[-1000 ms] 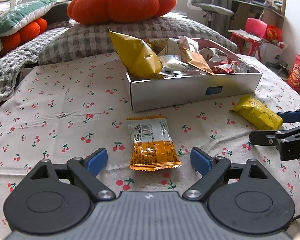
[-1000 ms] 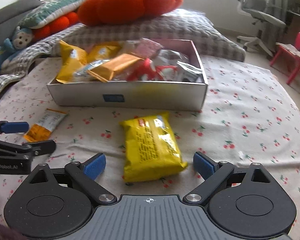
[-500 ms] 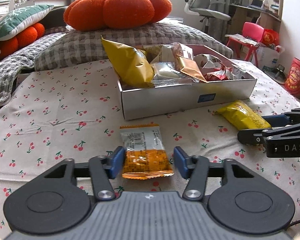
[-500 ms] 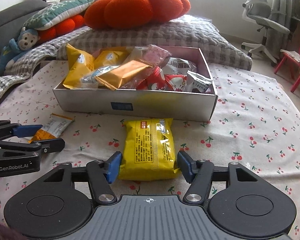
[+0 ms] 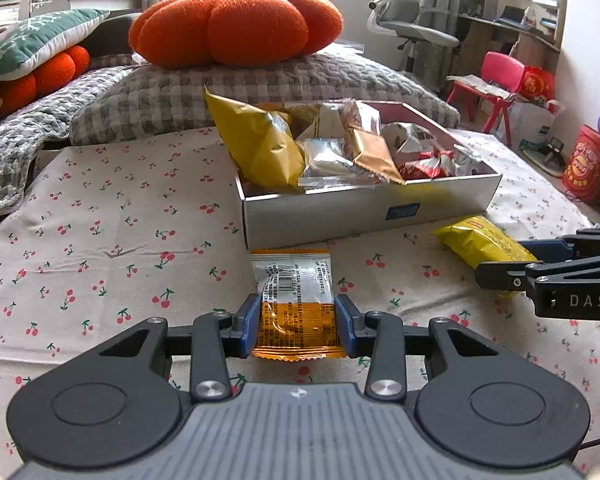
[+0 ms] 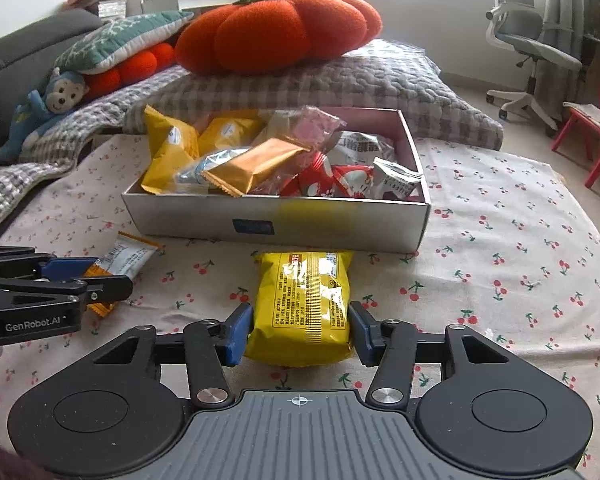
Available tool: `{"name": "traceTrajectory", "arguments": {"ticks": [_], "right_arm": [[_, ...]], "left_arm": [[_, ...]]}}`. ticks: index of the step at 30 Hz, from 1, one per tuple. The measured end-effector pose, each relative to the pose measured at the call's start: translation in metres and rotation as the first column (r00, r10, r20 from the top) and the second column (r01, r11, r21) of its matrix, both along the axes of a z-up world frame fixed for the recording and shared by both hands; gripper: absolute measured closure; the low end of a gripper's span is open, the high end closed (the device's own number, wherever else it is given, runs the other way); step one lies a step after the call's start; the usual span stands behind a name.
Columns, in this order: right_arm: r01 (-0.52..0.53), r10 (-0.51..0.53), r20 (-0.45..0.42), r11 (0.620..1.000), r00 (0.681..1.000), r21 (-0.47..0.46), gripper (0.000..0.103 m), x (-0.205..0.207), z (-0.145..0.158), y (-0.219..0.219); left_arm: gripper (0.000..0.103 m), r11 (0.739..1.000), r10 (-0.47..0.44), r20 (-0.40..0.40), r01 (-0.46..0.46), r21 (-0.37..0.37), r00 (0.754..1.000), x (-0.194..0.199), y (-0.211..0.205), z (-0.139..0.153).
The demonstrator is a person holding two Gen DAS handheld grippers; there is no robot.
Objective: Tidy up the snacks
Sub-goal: 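Carry orange packet in left tool while right tool carries yellow packet into box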
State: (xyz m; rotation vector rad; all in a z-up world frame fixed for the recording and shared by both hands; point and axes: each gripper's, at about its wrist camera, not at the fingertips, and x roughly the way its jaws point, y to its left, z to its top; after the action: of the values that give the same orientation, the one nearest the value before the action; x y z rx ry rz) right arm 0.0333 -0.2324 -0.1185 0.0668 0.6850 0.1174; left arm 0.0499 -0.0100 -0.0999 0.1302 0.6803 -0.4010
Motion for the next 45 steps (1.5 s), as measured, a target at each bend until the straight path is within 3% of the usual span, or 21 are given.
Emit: {"name": "traceTrajectory", "arguments": {"ticks": [20,30,38,45], "right_arm": [[0.063,-0.071,0.077,0.993,0.995,0.097,0.053,-0.004,0.038,-0.025],[0.075,-0.087,0.087,0.988,0.992,0.138,0.053,0.026,0.053,-0.031],[0.102,-0.118,0.082,0.979,0.990,0.179,0.053,0.060,0.057,-0.043],[0.131,-0.148,0.065,0.968,0.987,0.214,0.053,0.096,0.055,-0.054]], "left_arm": [[0.067,0.995,-0.007,0.036,0.011,-0.104,0.999,-0.003,-0.010,0.049],[0.067,0.994,-0.005,0.064,0.011,-0.106,0.998,0.022,-0.030,0.059],[0.067,0.991,0.029,0.051,-0.021,-0.133,0.998,0.056,-0.037,0.060],[0.067,0.993,0.029,0.046,-0.024,-0.114,0.999,0.080,-0.051,0.054]]}}
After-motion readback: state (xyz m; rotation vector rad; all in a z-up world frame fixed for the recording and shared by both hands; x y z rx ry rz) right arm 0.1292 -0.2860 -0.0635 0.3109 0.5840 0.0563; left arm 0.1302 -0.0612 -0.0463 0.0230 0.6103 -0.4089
